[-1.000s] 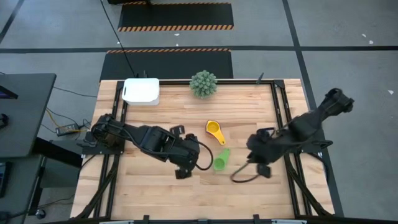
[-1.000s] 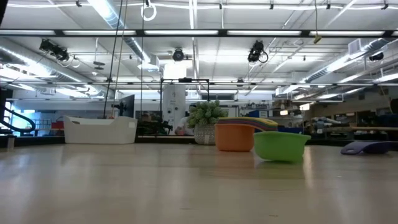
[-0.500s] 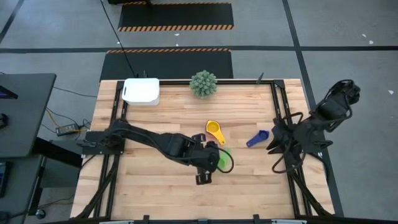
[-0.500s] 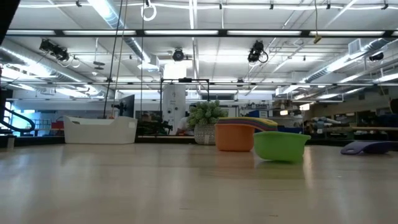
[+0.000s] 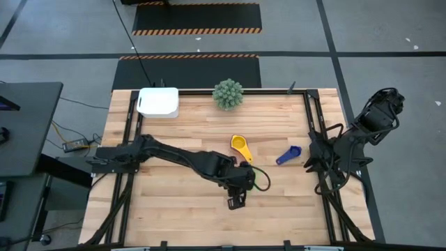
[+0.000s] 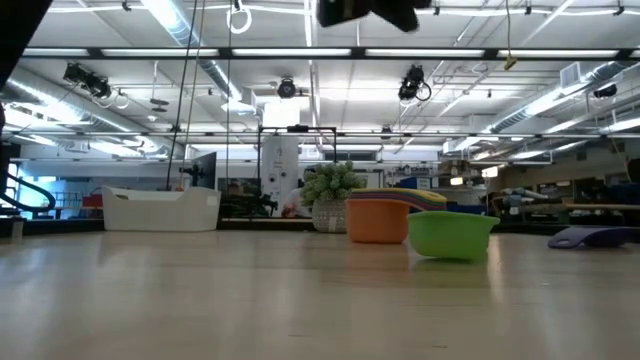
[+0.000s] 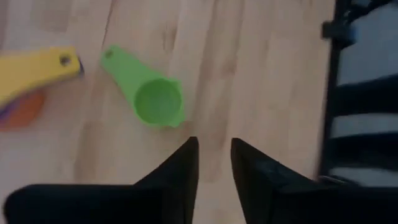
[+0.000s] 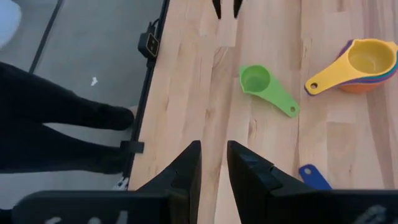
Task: Nest measuring cups in basket
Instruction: Stack the green measuring cup on top of the yellow measuring cup
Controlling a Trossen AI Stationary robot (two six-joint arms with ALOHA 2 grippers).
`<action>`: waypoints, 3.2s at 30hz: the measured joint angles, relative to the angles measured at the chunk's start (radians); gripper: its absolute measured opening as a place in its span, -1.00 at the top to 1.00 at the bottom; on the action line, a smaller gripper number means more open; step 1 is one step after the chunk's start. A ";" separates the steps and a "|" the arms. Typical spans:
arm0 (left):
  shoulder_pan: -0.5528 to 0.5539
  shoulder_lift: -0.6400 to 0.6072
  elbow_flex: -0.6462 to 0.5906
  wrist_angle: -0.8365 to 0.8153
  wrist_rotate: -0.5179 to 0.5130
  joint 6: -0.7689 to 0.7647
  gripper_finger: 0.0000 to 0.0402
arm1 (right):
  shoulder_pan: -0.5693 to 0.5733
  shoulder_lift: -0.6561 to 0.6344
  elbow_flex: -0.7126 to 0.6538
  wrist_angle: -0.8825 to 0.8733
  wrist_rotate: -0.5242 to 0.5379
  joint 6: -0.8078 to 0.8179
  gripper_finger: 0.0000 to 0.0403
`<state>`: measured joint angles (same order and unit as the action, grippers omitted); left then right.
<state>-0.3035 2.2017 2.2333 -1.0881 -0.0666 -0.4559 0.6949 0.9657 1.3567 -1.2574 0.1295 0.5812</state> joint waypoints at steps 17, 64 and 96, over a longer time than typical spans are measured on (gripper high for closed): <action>0.004 0.196 -0.001 0.139 -0.086 0.267 0.41 | 0.000 0.000 0.000 -0.016 0.000 0.002 0.58; 0.003 0.195 0.015 -0.045 -0.032 0.621 0.94 | 0.000 0.001 -0.001 -0.008 0.000 0.003 0.58; 0.264 0.023 0.015 -0.180 -0.138 1.748 0.95 | -0.001 0.001 -0.001 0.007 0.154 0.047 0.58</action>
<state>-0.0394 2.2250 2.2486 -1.2679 -0.2043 1.2916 0.6937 0.9665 1.3560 -1.2507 0.2831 0.6281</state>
